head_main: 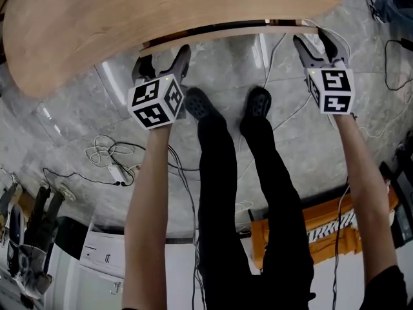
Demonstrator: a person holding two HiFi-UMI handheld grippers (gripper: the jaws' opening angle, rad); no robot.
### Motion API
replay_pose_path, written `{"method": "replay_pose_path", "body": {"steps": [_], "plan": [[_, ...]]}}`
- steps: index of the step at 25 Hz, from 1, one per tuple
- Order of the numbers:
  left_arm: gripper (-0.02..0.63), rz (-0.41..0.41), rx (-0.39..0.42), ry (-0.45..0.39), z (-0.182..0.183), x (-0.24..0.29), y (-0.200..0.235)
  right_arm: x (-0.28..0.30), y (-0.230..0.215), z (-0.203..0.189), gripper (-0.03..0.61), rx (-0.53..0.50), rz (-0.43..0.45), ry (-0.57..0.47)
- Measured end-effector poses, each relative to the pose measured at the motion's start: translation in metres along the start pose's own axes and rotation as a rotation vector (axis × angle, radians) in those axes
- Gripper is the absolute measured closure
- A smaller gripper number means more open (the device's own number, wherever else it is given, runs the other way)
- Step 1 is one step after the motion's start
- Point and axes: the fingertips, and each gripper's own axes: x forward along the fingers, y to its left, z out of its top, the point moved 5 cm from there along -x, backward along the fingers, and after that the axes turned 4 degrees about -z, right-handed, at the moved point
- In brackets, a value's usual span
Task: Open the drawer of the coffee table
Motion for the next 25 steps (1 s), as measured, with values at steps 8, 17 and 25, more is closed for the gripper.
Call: {"method": "replay_pose_path", "body": {"steps": [8, 17, 25], "plan": [[0.204, 0.018, -0.001, 0.056, -0.028, -0.019, -0.008, -0.019, 0.011, -0.021, 0.328, 0.001, 0.035, 0.036], [0.221, 0.025, -0.024, 0.098, -0.055, -0.042, -0.016, -0.044, 0.025, -0.046, 0.387, 0.006, 0.042, 0.066], [0.255, 0.035, -0.037, 0.129, -0.077, -0.06, -0.023, -0.065, 0.035, -0.067, 0.401, 0.006, 0.052, 0.091]]}}
